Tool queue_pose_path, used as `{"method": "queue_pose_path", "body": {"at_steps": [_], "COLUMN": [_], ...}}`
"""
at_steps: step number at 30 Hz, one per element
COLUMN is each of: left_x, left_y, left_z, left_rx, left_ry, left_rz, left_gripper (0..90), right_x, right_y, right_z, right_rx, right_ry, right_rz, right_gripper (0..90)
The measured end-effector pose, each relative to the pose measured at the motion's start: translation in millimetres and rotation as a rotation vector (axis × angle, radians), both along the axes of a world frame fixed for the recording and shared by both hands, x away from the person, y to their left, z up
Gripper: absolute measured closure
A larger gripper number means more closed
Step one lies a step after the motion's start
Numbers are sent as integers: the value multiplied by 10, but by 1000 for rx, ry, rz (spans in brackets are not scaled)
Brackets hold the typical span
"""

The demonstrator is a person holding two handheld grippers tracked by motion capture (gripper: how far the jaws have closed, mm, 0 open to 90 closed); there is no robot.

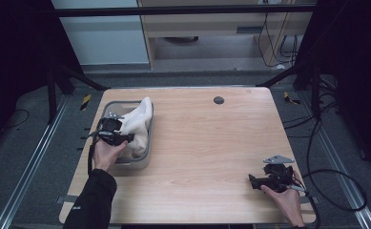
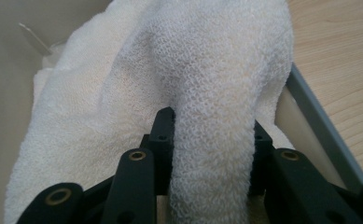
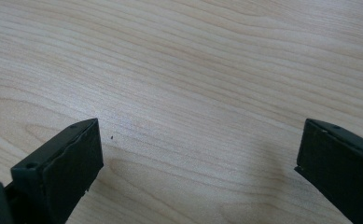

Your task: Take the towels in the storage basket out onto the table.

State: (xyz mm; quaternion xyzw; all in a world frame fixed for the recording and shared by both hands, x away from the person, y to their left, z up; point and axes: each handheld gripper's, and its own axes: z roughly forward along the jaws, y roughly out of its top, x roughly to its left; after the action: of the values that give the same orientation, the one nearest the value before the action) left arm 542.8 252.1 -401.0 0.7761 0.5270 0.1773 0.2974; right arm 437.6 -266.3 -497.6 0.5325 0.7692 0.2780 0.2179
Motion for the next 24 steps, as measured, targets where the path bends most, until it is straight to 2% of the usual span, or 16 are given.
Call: {"method": "queue_pose_path", "body": {"at_steps": [3,8,14,24], "left_x": [-58,-141,-231,-337], "left_y": [55,150,232,204], "left_z": [159,463,810,1274], "left_rx": [-35,-50,-93,-98], "left_ry": [-35,-88,-154,-238], "left_rz": [1,-1,-4,-28], "left_gripper": [656,657,660,663], "right_x": [2,1,0,1], "right_y": [3,2,-1,0], "right_z": [-4,-1,2,-1], "right_rx": [-4,1,2,3], "right_ry": [1,0,0,0], "right_rz": [-2,-2,-1,0], "right_gripper": [4,4,4,4]}}
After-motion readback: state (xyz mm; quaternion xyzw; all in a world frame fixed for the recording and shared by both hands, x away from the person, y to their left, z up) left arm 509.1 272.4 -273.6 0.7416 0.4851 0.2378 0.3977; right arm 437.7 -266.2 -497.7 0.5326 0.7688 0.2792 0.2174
